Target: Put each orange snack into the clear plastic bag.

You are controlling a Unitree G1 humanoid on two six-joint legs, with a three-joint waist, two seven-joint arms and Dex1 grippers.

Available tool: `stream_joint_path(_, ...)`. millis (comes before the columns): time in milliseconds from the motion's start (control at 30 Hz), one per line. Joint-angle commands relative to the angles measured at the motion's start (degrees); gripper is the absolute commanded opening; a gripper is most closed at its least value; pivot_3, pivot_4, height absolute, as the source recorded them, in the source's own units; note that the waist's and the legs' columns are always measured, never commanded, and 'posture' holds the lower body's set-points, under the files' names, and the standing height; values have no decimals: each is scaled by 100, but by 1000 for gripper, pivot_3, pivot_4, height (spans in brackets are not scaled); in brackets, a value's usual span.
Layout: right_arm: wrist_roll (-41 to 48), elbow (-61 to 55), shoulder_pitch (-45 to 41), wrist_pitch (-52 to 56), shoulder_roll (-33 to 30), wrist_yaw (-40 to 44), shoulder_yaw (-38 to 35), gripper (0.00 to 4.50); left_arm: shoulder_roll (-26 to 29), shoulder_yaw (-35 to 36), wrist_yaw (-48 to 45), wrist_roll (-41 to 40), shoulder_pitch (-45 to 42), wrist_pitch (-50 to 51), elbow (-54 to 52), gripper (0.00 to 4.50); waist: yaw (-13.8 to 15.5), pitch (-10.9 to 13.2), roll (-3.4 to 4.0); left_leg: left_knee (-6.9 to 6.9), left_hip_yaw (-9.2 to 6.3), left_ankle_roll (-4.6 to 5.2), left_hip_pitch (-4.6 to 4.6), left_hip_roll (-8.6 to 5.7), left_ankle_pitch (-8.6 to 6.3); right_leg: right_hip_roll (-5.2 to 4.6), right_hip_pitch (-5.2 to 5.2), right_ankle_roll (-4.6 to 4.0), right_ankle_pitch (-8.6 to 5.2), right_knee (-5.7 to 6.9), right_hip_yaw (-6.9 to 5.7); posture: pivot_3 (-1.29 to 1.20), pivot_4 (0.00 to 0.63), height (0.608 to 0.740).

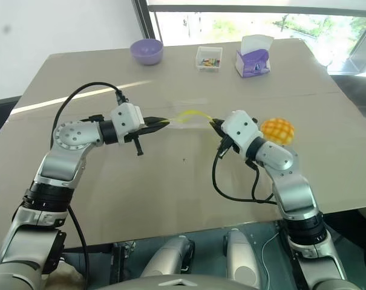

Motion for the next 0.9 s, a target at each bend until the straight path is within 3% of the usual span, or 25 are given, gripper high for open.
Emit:
stream_joint_path(33,179,-318,-62,-113,-59,32,-40,12,30,16,30,71,-42,-170,-92,0,-3,0,0,0,0,0,0,0,0,0,0,0,0,0,0,0,150,740)
stream_joint_path(167,357,-251,-106,-65,-115,102,-27,12,19,19,82,164,13,-265,-96,0,-7,0,0,0,0,0,1,2,0,0,0,0,0,1,-1,0,150,740)
stream_joint_path(267,341,112,-187,-201,-142,4,-106,823,3,116,123,77,89,-98,-201,0,-9,0,0,0,1,0,1,2,0,0,0,1,0,1,0,0,150,740)
stream_joint_path(400,-257,1037,-350,-1051,-243,-349,144,2597,14,182,203,94,137,4,-242,0,0,0,0,1,3,0,2,0,0,0,2,1,0,1,-1,0,150,740)
stream_joint_path(567,-109,1411,-301,-1651,-293,-236,8,2597,58,177,521,410,131,-147,-140,0,-7,0,0,1,4,-1,1,1,0,0,-1,1,0,2,0,0,150,740)
stream_joint_path(633,199,1122,-269,-1522,-259,-195,-204,2060,64,175,578,449,133,-146,-138,0,-9,0,0,1,5,0,1,1,0,0,-1,1,0,0,2,0,150,740)
stream_joint_path(733,436,741,-182,-1362,-306,-113,-293,655,66,157,652,526,130,-163,-115,0,-4,0,0,1,2,1,-1,2,-1,0,0,1,0,-1,0,0,150,740)
stream_joint_path(800,622,575,-251,-1263,-216,-186,-399,26,43,148,756,603,73,-161,-84,0,-5,0,0,1,2,2,0,1,-1,0,0,1,0,0,-1,0,150,740)
stream_joint_path(900,710,747,-502,-1224,-6,-498,-560,26,9,139,874,688,-17,-152,-35,0,-12,0,0,1,2,2,2,2,-1,1,0,1,0,1,0,0,150,740)
